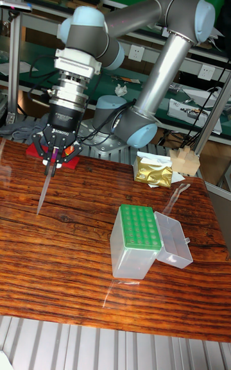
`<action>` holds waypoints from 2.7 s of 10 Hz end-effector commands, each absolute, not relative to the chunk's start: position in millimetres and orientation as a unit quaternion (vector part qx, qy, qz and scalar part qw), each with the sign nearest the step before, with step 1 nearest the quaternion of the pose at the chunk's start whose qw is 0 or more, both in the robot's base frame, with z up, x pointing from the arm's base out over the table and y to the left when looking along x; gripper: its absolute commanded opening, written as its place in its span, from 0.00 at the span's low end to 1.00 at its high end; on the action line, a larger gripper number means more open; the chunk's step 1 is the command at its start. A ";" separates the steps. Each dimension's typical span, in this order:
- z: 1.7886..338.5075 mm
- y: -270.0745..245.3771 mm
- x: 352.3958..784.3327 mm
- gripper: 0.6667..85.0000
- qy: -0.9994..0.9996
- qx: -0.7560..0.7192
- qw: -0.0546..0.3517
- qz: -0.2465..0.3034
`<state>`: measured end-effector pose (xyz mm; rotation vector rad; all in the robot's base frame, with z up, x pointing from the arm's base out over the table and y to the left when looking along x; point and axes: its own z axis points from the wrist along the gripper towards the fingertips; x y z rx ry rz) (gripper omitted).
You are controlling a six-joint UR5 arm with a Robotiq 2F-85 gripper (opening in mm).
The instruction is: Insert a large pipette tip into the holder for large pipette tips
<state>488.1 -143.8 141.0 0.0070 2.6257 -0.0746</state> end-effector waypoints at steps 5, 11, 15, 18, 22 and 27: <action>155.0 -143.9 483.1 0.00 0.968 0.003 0.249 -0.025; 147.4 -149.6 467.2 0.00 0.966 -0.140 0.208 -0.068; 155.4 -129.5 484.4 0.00 0.949 -0.191 0.247 -0.047; 154.9 -116.2 482.7 0.00 0.952 -0.177 0.249 -0.017; 154.4 -117.9 482.0 0.00 0.953 -0.176 0.247 -0.020; 158.0 -102.2 482.6 0.00 0.957 -0.166 0.237 0.001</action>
